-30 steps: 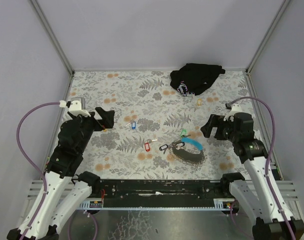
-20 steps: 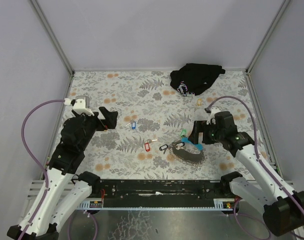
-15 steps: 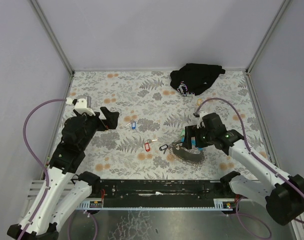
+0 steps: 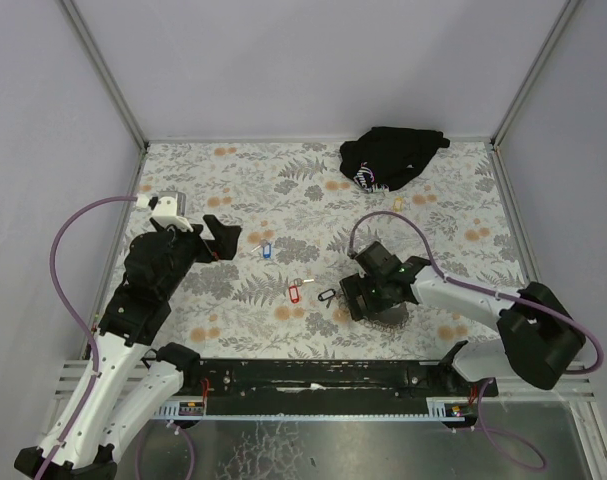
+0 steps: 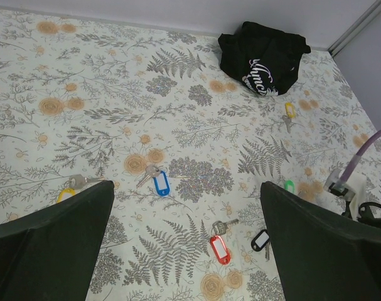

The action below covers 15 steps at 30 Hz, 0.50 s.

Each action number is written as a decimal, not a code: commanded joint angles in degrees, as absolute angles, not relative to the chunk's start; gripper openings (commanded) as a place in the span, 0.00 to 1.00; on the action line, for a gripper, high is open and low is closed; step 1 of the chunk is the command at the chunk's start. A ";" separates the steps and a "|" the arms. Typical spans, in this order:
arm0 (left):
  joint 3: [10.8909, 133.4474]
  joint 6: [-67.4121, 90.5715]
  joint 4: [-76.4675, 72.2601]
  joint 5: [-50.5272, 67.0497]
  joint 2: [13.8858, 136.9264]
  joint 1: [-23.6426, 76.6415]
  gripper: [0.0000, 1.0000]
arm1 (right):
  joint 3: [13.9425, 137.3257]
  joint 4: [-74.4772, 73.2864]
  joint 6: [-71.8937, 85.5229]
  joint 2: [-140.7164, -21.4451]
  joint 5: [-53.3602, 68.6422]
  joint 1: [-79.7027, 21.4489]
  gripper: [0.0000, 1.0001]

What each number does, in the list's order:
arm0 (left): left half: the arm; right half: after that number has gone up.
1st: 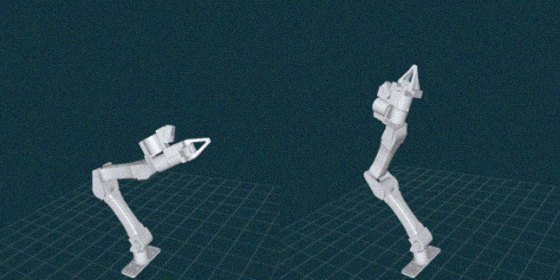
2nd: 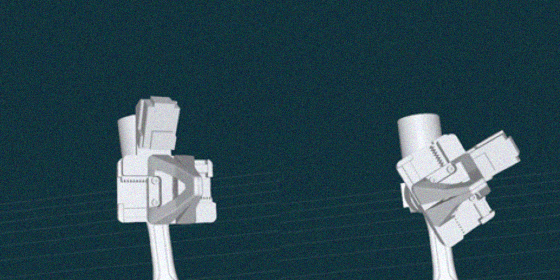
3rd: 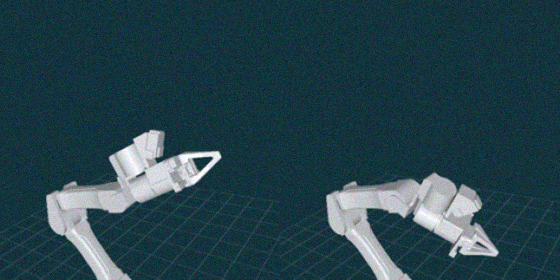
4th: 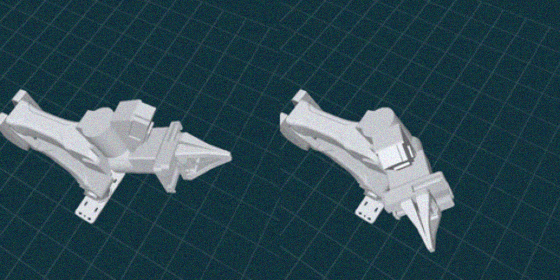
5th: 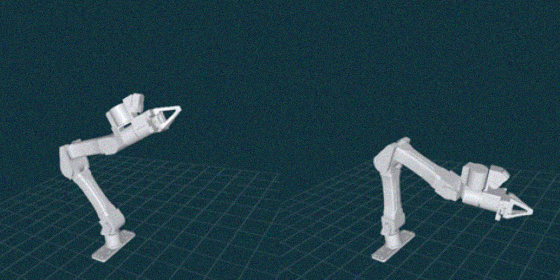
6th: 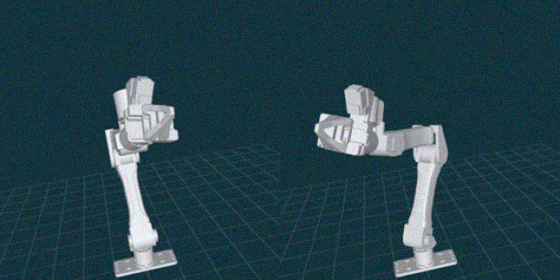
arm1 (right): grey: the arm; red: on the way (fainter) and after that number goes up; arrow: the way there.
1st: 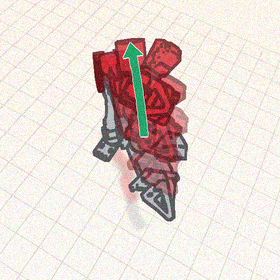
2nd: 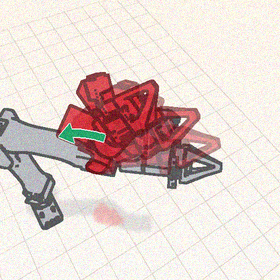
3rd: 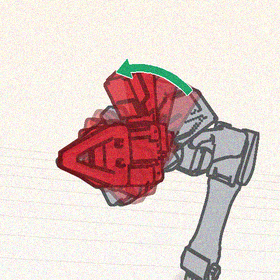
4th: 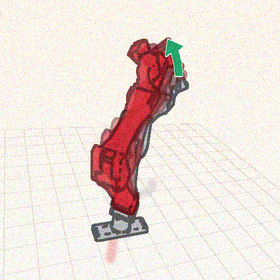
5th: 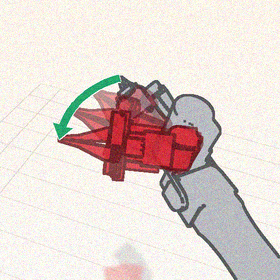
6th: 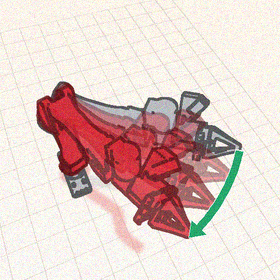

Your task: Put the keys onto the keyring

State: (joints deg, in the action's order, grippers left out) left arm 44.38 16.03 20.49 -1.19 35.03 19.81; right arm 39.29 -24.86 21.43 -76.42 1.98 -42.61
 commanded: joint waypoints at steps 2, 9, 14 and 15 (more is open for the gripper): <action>44.10 14.85 16.88 0.46 34.87 19.46 1.00 | 43.14 -25.37 21.87 -79.84 -2.92 -45.78 0.93; 44.12 14.70 16.81 1.56 35.35 19.45 1.00 | 45.09 -27.53 22.20 -84.97 -7.98 -49.67 0.94; 44.20 14.68 16.80 2.10 35.70 19.41 1.00 | 47.29 -29.50 22.75 -88.47 -11.98 -52.50 0.93; 44.23 14.68 16.85 2.37 35.75 19.42 1.00 | 47.79 -29.88 22.73 -88.58 -12.65 -52.95 0.93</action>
State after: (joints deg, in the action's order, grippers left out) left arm 44.31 15.81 20.49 0.58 35.55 19.81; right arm 45.60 -27.83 21.54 -86.65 -8.10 -50.87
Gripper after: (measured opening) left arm 0.998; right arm 0.928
